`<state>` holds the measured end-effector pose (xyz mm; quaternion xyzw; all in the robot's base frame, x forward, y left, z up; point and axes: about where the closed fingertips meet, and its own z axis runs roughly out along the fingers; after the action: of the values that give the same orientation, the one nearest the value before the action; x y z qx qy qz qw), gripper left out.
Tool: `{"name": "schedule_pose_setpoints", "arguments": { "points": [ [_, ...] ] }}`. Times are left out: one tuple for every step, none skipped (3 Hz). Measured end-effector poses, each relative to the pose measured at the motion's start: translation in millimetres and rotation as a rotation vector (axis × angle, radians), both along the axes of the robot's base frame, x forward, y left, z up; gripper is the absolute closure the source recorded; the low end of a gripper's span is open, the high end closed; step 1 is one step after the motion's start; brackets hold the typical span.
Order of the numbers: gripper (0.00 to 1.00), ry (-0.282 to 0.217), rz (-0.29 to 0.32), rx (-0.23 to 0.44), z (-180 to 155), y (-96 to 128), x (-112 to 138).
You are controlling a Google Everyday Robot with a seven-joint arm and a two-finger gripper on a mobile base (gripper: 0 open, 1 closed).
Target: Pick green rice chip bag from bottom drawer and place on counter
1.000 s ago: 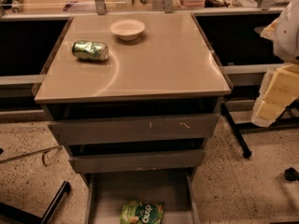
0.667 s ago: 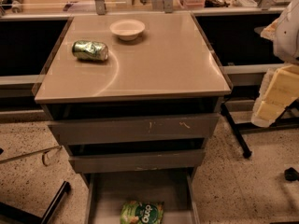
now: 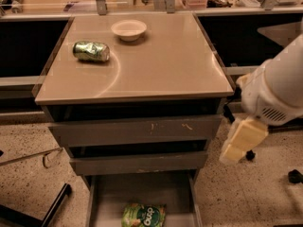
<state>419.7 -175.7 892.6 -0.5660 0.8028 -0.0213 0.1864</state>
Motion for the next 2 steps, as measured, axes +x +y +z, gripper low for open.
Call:
{"name": "schedule_pose_setpoints", "arguments": {
  "points": [
    [0.0, 0.024, -0.006, 0.062, -76.7, 20.9, -3.1],
    [0.0, 0.024, -0.006, 0.062, -76.7, 20.9, -3.1]
  ]
}}
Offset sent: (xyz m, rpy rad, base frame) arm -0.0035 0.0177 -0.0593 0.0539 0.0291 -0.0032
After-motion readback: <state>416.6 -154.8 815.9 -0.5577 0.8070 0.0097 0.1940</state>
